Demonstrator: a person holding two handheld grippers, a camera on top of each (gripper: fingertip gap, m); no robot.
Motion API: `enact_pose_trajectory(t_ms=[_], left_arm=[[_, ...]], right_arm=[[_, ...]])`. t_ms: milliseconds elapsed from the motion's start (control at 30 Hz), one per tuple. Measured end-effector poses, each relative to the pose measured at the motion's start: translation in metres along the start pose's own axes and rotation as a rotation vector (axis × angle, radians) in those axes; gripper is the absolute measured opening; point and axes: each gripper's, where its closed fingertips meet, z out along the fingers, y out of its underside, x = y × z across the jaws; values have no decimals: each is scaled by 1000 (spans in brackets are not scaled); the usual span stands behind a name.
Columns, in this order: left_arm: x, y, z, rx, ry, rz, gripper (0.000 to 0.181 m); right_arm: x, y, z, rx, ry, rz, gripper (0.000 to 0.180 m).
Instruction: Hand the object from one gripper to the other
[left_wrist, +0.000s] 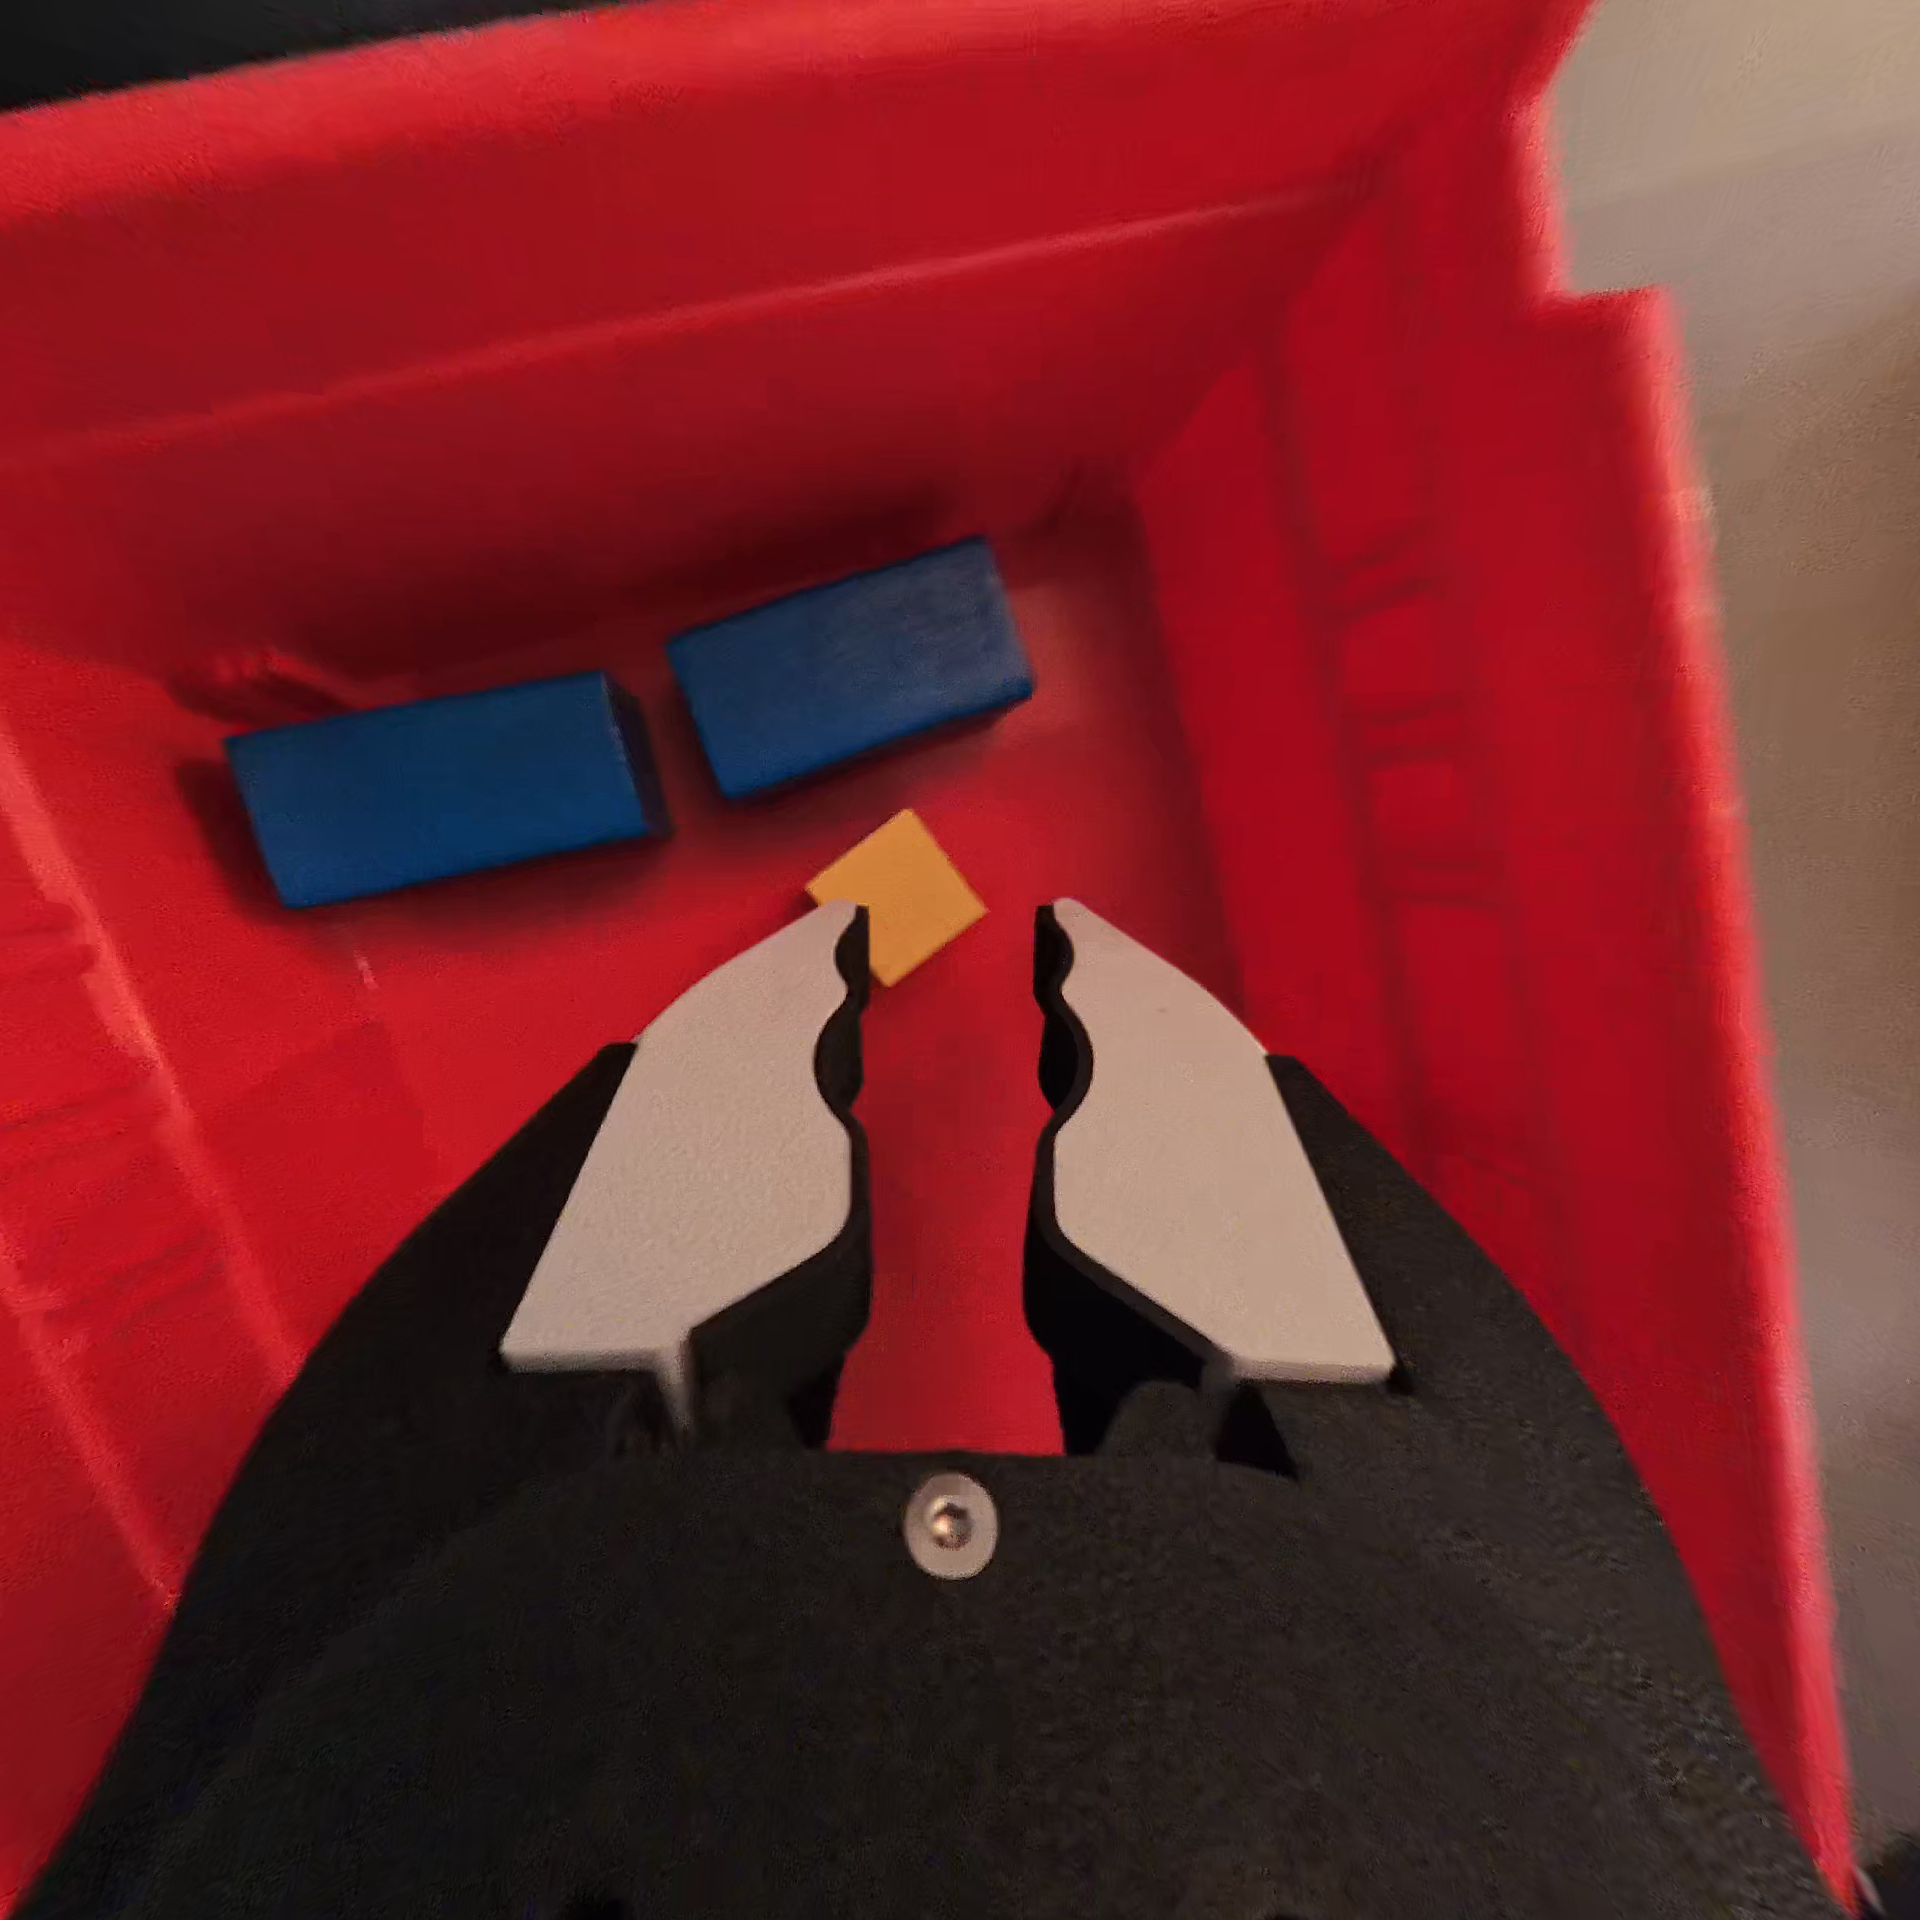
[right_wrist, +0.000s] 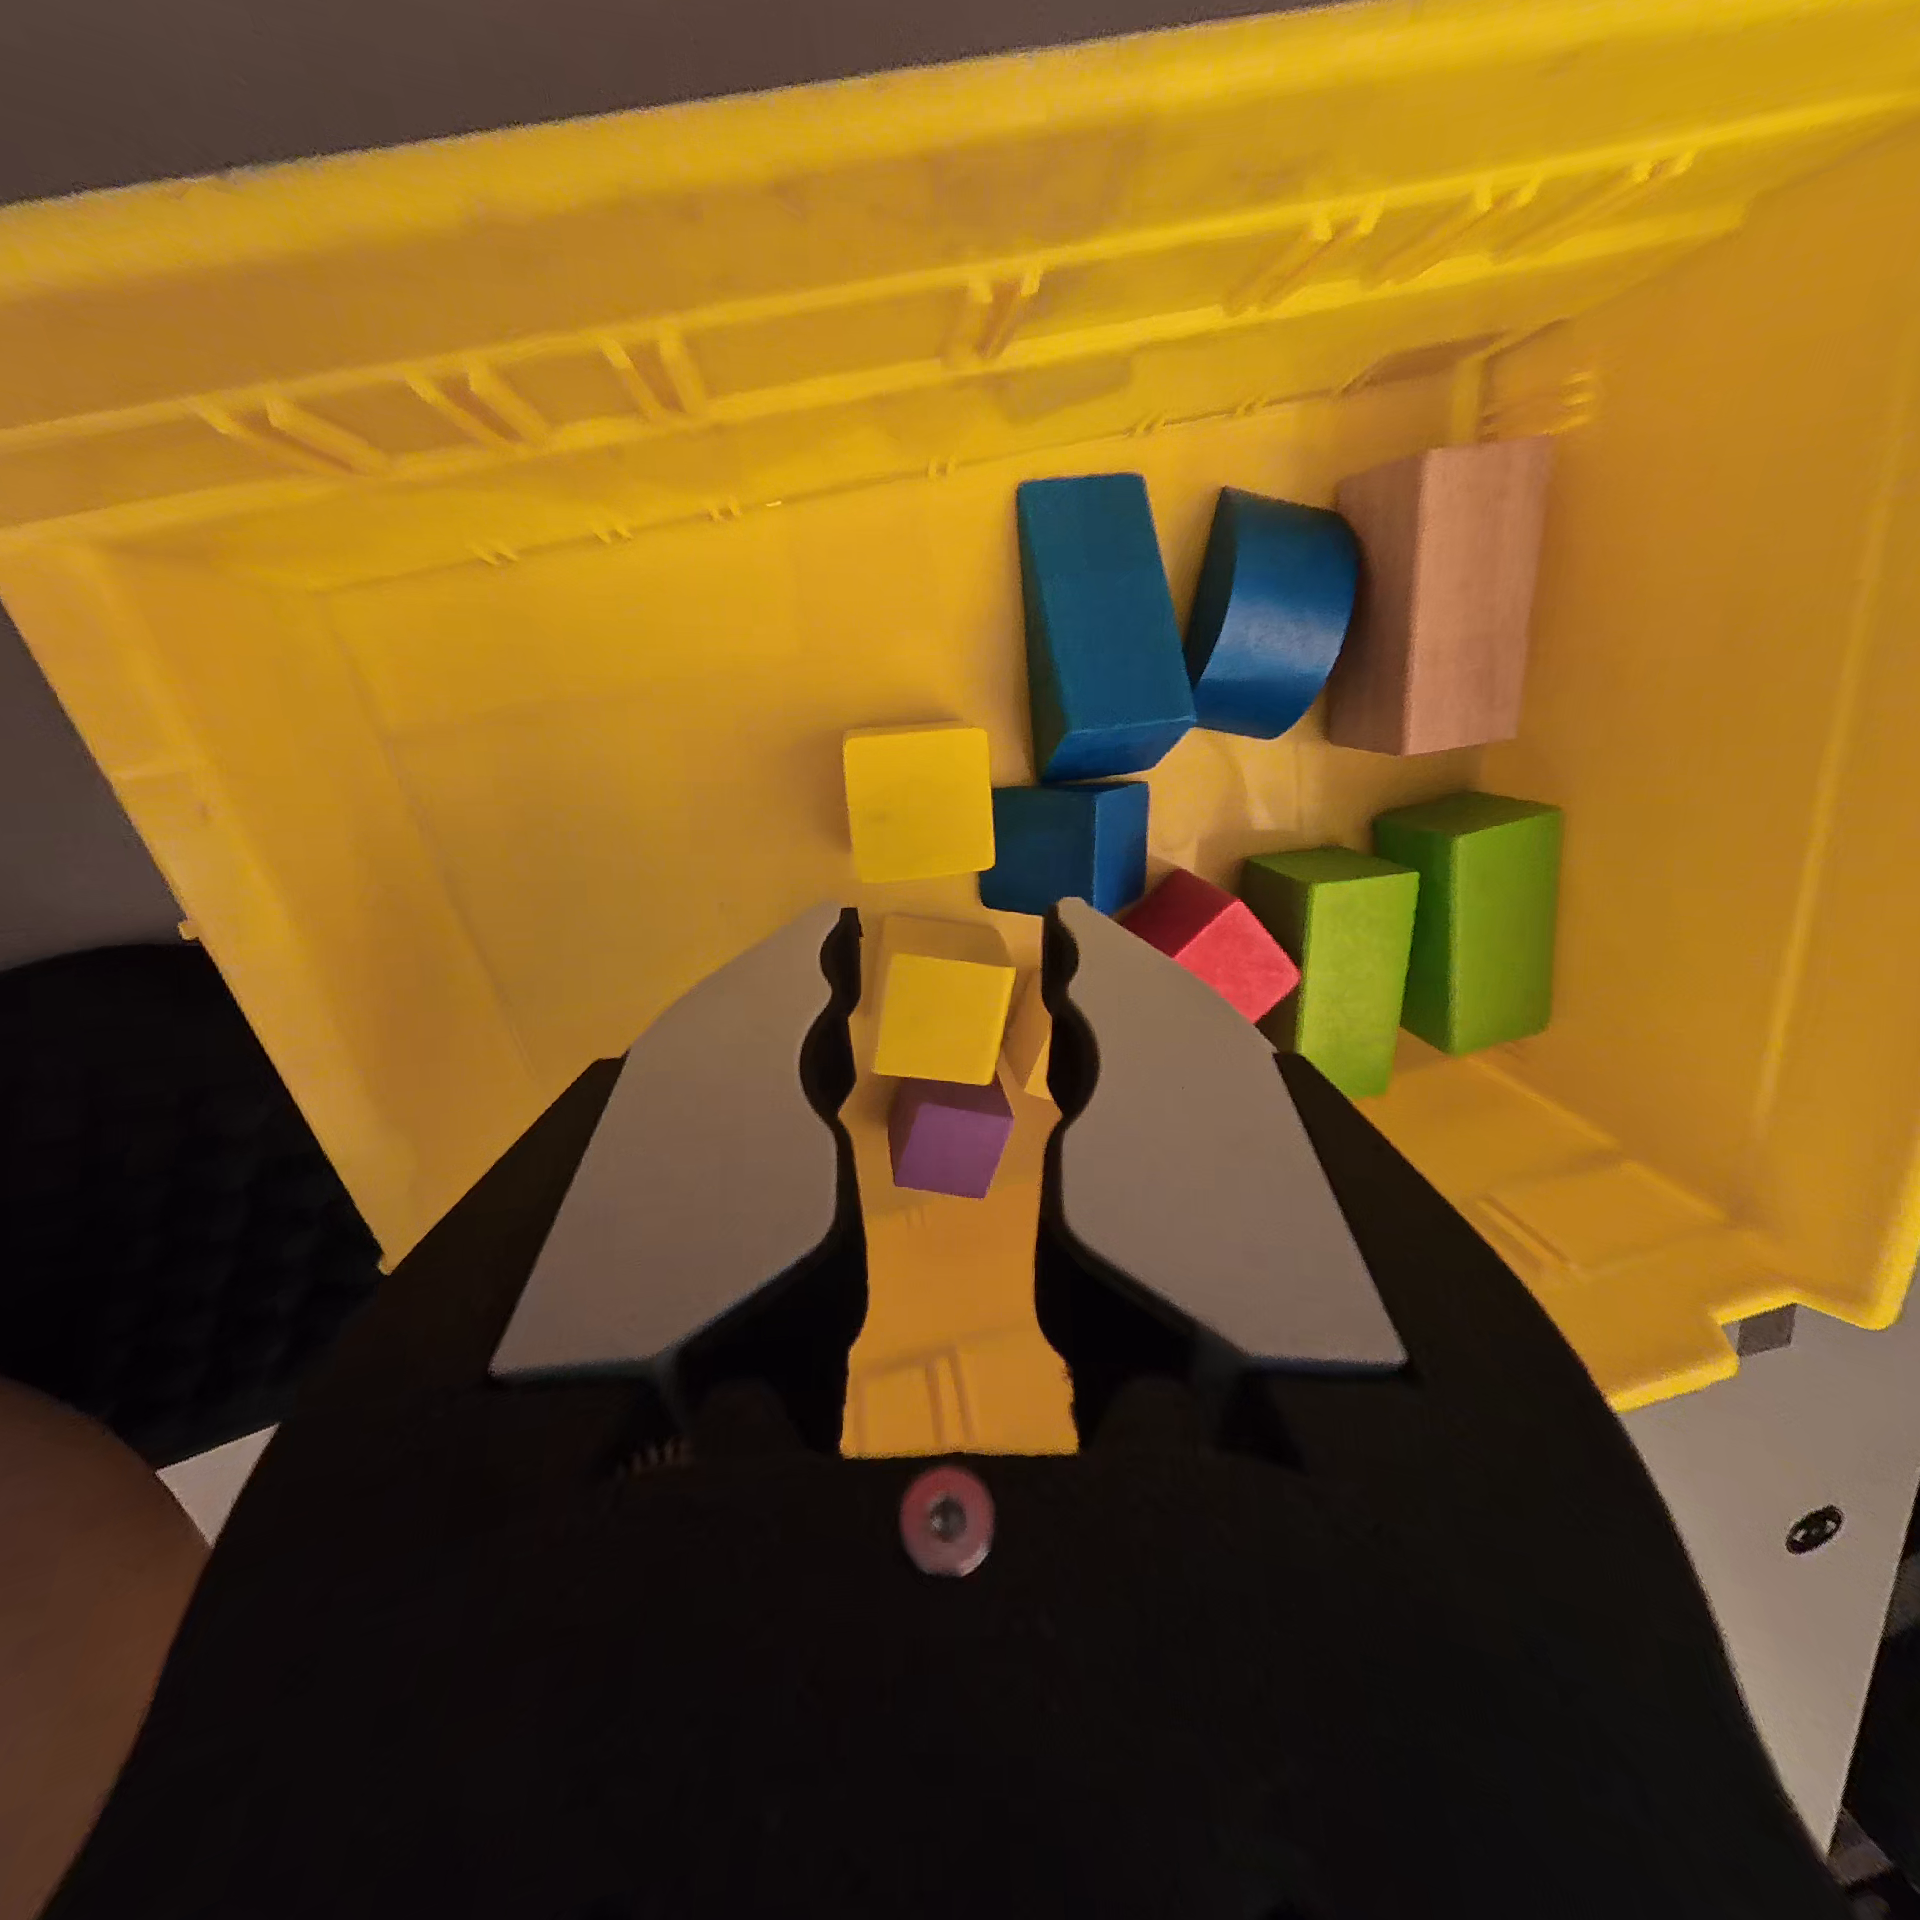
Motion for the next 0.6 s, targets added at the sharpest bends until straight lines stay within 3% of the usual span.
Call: enact_pose_trajectory(t_ms=[100, 367, 600], left_arm=[[-10, 2, 8, -17, -79, 14, 26], [0, -4, 7, 27, 30, -45, 28], [-5, -3, 8, 19, -28, -15, 24]], right_arm=[[0, 0, 4, -15, -1, -12, 34], [4, 6, 0, -24, 16, 12, 32], [4, 9, 2, -41, 16, 15, 31]])
